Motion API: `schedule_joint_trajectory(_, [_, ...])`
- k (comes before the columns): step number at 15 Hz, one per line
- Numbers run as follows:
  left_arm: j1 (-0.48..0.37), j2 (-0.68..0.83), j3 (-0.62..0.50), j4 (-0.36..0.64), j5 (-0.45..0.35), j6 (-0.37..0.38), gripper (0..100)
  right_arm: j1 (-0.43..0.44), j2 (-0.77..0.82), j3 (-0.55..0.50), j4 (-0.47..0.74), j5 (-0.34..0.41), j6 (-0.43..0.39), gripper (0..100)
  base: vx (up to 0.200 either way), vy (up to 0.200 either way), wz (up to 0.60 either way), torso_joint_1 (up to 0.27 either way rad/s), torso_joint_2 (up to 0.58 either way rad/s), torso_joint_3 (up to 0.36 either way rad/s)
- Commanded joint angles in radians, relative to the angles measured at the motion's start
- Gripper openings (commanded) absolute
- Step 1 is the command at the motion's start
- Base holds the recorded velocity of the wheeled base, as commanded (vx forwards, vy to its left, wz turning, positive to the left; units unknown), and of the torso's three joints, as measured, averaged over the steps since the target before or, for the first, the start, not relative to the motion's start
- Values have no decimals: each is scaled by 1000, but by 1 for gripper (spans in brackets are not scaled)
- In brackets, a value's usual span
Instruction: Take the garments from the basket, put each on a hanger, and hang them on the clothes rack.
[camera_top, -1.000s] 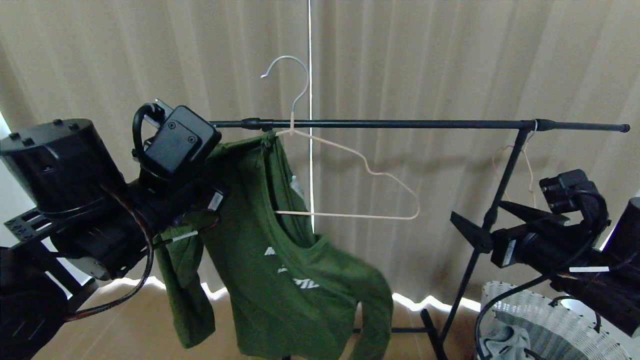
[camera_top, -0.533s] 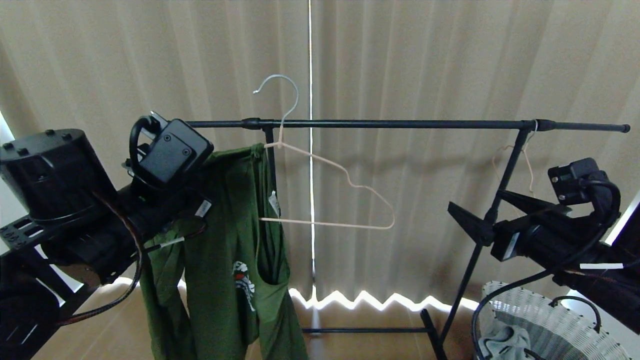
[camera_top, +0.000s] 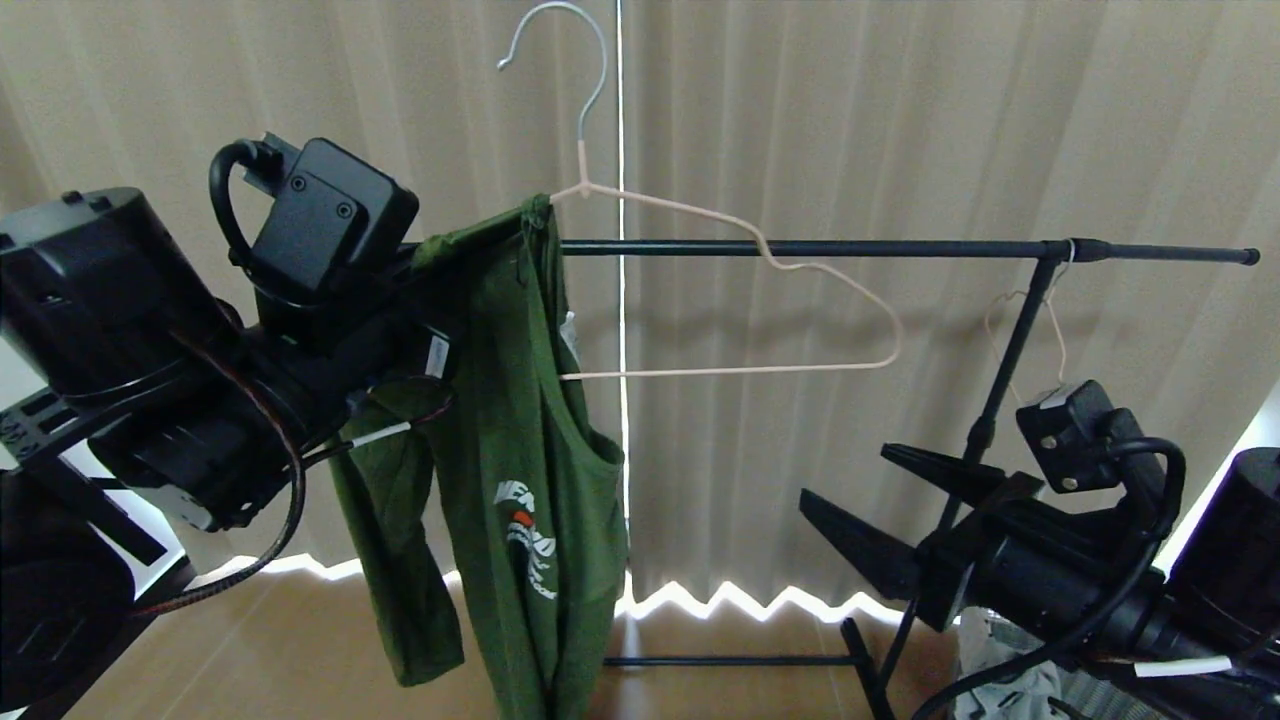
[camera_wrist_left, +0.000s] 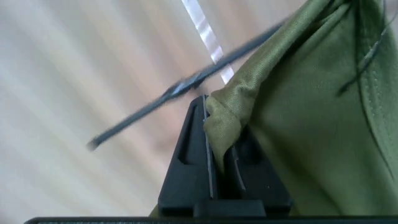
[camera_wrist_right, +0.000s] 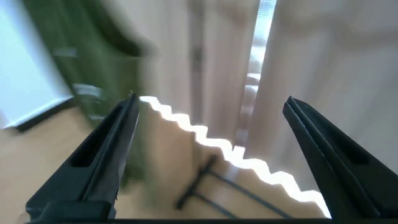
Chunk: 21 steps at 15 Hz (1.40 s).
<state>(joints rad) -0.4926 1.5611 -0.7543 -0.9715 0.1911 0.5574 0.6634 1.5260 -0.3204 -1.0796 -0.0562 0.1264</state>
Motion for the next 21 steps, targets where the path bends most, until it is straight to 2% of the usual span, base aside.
schedule_joint_trajectory(1, [-37, 5, -30, 0, 1, -4, 0, 73, 36, -39, -5, -2, 22, 100, 0, 0, 0, 0, 0, 0])
schedule_joint_trajectory(4, [-52, 16, -80, 0, -1, -4, 0, 88, 126, -138, -11, -4, 44, 100, 0, 0, 0, 0, 0, 0])
schedule_joint_trajectory(7, [-80, 11, -82, -1, -1, -14, 0, 87, 194, -223, -26, -8, 44, 100, 0, 0, 0, 0, 0, 0])
schedule_joint_trajectory(12, [-135, 7, -89, -3, -1, -21, 0, 87, 275, -305, -37, -10, 39, 100, 0, 0, 0, 0, 0, 0])
schedule_joint_trajectory(15, [-139, 8, -117, -1, 1, -21, 0, 88, 303, -307, -34, -11, 39, 100, 0, 0, 0, 0, 0, 0])
schedule_joint_trajectory(19, [-132, 10, -126, -1, 1, -21, 0, 87, 284, -229, -40, -14, 41, 100, 0, 0, 0, 0, 0, 0])
schedule_joint_trajectory(20, [-130, 10, -128, -1, 1, -21, 0, 84, 269, -206, -40, -22, 41, 0, 0, 0, 0, 0, 0, 0])
schedule_joint_trajectory(21, [-130, 10, -129, -1, 2, -19, 0, 82, 253, -183, -40, -34, 41, 0, 0, 0, 0, 0, 0, 0])
